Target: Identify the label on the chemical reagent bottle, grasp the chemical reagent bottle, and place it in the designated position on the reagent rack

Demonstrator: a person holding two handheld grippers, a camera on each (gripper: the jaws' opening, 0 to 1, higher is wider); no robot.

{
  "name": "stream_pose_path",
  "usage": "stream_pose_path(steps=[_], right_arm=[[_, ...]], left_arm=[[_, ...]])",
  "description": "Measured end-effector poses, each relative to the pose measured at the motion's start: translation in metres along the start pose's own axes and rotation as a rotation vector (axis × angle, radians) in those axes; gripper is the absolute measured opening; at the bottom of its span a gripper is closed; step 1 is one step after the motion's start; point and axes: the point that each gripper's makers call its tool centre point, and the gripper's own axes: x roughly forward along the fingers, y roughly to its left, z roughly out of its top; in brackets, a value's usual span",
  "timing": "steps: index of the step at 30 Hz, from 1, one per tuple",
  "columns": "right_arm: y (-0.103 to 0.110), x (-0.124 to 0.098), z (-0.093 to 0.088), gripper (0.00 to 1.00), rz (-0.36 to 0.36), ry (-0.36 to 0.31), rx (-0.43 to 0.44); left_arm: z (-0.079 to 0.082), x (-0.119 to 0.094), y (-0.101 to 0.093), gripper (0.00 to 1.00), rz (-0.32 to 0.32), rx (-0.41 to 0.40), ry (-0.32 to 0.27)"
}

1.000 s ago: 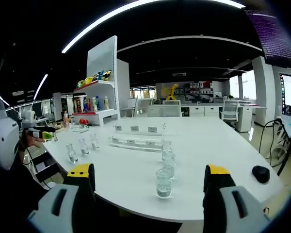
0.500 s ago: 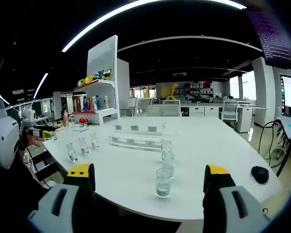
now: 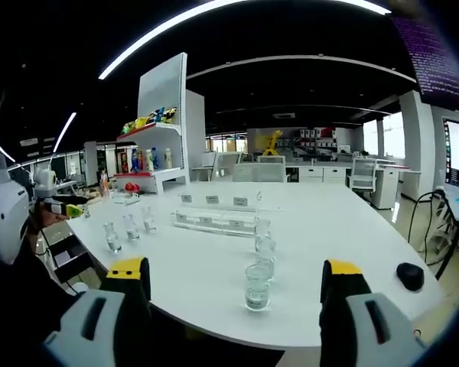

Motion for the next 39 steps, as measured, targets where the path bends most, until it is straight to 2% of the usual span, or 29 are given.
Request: stream_pose_path(steps=[21, 39], right_arm=[[0.009, 0.013, 0.013, 0.89, 0.025, -0.007, -0.036], [0.009, 0.036, 0.01, 0.89, 0.042, 0.013, -0.04]], left_arm=[[0.001, -0.001, -0.004, 0.94, -0.02, 0.02, -0.01], [0.0, -0.001, -0.006, 0.93, -0.035, 0.015, -0.01]])
